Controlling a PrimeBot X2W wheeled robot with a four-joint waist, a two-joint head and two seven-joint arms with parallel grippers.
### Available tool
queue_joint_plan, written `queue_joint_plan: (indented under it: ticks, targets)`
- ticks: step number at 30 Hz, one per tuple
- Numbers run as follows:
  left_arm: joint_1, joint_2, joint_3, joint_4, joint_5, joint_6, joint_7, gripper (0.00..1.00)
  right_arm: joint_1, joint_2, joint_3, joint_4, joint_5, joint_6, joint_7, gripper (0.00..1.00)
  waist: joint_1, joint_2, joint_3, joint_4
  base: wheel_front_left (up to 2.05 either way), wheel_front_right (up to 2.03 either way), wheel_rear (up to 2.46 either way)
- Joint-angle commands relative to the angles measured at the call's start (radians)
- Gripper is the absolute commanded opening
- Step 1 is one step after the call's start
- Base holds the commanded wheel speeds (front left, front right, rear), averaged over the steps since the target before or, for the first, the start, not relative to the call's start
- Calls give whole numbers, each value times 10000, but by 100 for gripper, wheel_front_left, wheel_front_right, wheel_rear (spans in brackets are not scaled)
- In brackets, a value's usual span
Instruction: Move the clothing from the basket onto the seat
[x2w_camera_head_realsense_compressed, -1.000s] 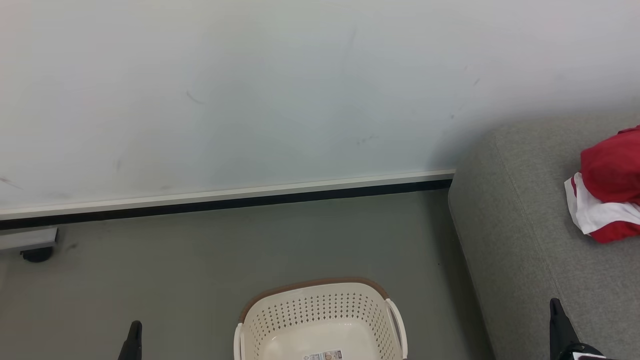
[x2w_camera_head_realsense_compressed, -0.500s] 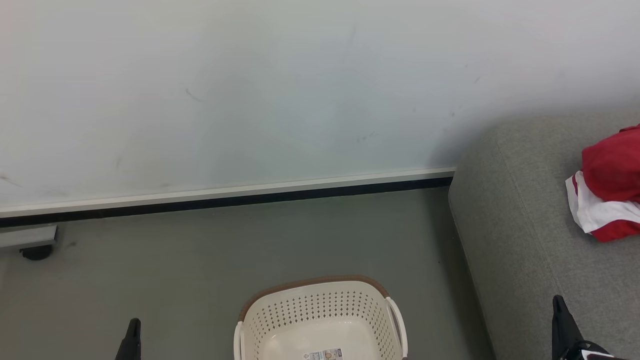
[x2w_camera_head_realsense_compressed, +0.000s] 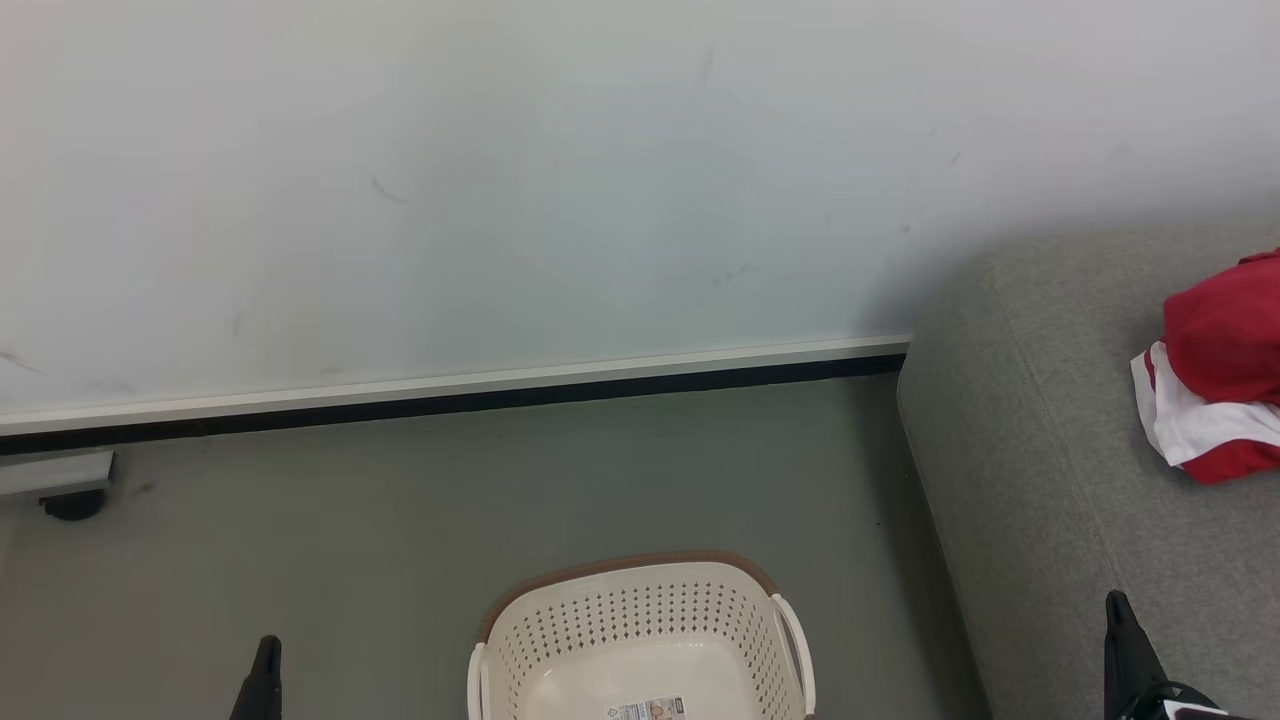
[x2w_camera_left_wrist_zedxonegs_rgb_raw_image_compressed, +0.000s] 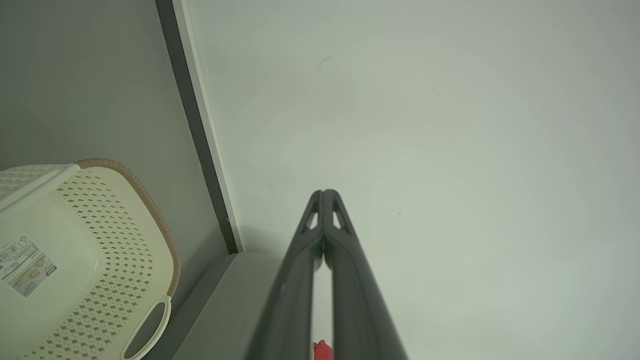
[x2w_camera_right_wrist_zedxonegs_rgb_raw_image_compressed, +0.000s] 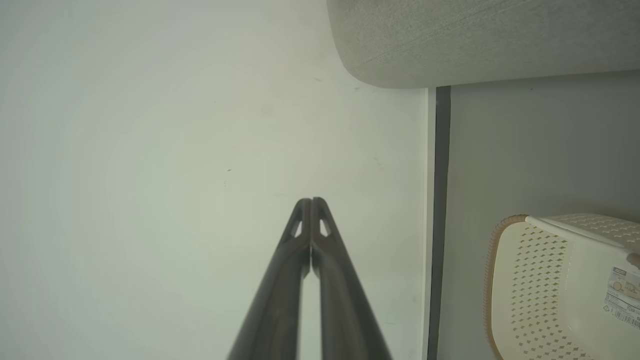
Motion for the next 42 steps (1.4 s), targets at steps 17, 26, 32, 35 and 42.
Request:
queue_joint_plan:
  ticks: [17,26,32,35,42]
  targets:
    - [-91,45,46,14,-24,-33,45,0,-15,57,-62,5,-59,0,68,0,0,0,-1,0,0,0,0]
    - [-91,45,46,14,-24,-33,45,0,-16,75,-83,8,-78,2,92,0,0,0,-1,0,0,0,0]
    - [-90,45,46,14,-24,-33,45,0,-17,85,-97,10,-87,0,100,0,0,0,-1,0,0,0,0]
    - [-90,45,46,14,-24,-33,45,0,-17,89,-104,11,-94,0,104,0,0,0,-1,0,0,0,0]
    - [-90,45,45,13,-24,-33,44,0,-14,99,-122,13,-92,0,127,0,0,0,-1,0,0,0,0]
